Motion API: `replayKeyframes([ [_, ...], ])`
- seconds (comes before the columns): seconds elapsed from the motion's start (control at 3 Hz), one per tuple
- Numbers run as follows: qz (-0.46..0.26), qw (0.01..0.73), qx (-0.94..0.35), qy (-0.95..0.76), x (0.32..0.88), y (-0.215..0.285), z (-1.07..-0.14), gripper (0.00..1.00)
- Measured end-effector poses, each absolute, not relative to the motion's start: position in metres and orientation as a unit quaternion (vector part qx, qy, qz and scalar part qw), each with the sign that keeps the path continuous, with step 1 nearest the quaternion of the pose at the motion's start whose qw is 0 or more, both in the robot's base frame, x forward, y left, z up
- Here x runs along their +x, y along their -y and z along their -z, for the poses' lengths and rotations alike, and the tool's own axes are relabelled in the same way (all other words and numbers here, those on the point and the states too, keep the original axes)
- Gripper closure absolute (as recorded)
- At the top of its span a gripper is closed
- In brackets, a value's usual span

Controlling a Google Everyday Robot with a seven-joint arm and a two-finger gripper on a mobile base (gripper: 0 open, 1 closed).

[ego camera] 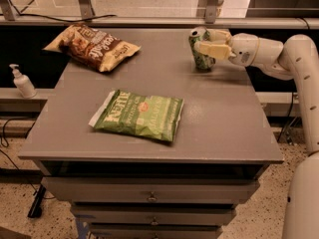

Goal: Place green can upright

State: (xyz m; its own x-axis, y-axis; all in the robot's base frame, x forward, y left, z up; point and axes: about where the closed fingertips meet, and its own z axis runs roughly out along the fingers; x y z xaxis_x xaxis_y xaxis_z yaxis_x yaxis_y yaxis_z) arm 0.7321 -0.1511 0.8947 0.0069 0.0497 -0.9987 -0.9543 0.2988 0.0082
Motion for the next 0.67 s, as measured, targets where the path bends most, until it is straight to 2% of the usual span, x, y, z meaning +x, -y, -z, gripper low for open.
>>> replayKeyframes([
  [0.67,-0.431,0.582,-0.406,-0.557,0.7321,0.1511,-0.8990,0.36],
])
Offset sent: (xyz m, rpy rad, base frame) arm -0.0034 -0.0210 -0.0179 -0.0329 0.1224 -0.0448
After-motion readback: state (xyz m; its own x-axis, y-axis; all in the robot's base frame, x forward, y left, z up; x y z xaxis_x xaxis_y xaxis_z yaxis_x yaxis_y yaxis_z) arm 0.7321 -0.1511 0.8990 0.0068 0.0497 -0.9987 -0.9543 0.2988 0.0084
